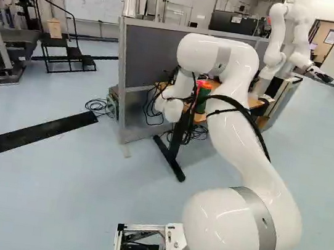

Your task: Place the green cup on the table

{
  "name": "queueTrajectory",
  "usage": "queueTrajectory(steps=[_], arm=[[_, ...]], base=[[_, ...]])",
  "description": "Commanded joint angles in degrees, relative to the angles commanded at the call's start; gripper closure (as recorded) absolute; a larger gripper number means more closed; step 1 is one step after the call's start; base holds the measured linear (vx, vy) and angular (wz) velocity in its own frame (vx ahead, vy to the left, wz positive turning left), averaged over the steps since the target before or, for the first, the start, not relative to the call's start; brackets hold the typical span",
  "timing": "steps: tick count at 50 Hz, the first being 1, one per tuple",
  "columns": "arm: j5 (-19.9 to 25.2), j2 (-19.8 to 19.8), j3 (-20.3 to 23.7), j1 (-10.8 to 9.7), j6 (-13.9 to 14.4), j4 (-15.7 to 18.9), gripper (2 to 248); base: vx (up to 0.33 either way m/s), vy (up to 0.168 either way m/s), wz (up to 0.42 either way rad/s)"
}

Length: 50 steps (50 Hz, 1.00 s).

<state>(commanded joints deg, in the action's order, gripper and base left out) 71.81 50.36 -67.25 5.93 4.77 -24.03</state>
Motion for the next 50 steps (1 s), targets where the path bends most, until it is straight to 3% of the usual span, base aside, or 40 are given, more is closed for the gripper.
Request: queueTrajectory(steps=[50], arm=[[0.0,-5.1,1.2,0.0,0.0,0.0,3]], base=[[0.000,0.000,0.000]])
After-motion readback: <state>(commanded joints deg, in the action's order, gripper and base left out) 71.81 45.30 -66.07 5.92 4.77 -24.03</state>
